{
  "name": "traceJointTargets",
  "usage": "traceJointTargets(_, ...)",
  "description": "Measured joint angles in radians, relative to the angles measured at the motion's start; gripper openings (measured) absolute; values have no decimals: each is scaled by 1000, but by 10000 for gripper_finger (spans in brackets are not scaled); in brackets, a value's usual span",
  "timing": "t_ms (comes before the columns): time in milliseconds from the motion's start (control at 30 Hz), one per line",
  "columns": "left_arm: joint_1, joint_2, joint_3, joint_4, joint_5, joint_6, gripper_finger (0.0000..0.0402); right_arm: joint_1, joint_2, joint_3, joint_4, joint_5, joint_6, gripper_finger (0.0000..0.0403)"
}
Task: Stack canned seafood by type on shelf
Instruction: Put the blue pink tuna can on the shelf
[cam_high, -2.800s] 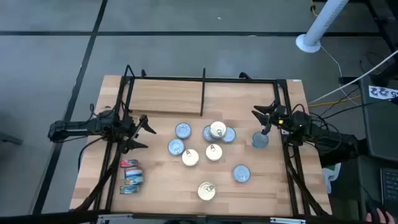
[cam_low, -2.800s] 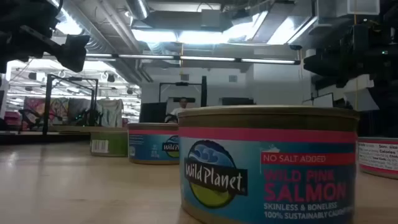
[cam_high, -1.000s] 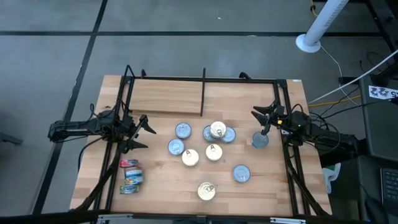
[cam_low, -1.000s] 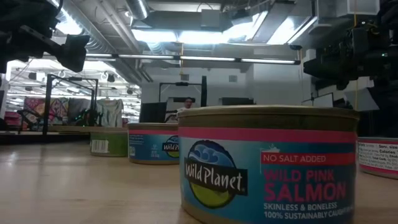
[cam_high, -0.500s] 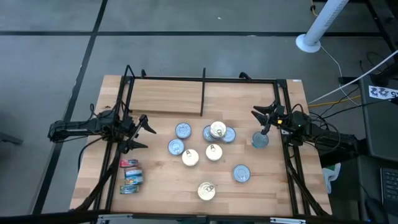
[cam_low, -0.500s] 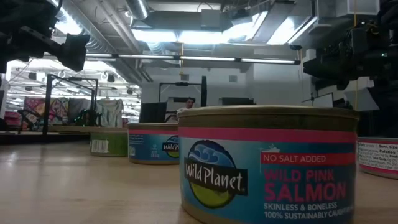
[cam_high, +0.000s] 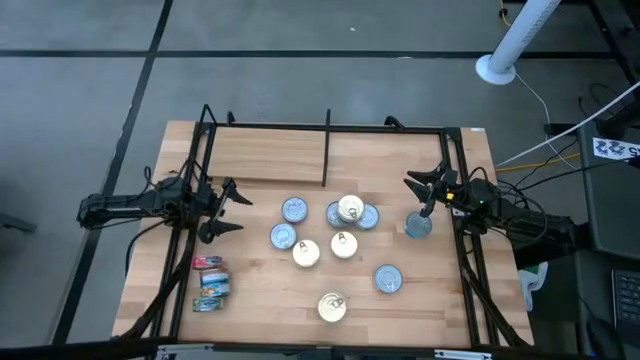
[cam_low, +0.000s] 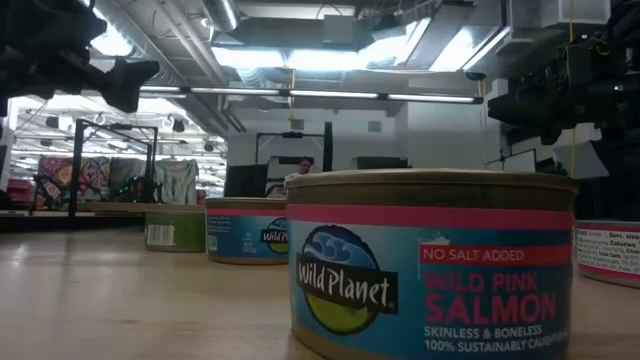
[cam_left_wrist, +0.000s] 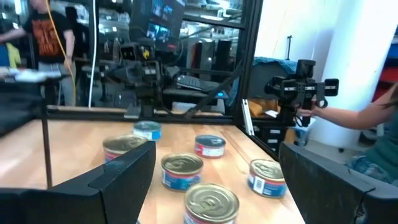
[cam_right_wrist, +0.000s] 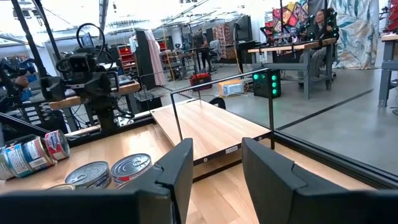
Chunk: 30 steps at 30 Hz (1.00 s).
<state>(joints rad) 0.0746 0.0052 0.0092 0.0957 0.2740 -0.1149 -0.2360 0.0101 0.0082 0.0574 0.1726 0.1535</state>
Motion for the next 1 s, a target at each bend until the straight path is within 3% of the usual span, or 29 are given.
traceJointTargets(133,-1,0,0,51,0,23,336,0,0,0,0,0,0,138)
traceJointTargets(333,-1,0,0,49,-37,-57,336,0,1,21,-24,1,-1,138)
traceJointTargets(533,-1,3,0,135,-313,-156,336,0,2,122,-114,1,-31,138)
traceJointTargets(633,-1,24,0,176,-390,-164,336,0,20,163,-174,-11,-32,138)
traceJointTargets(1000,-1,277,0,441,-442,-167,336,0,281,294,-181,-61,-84,138)
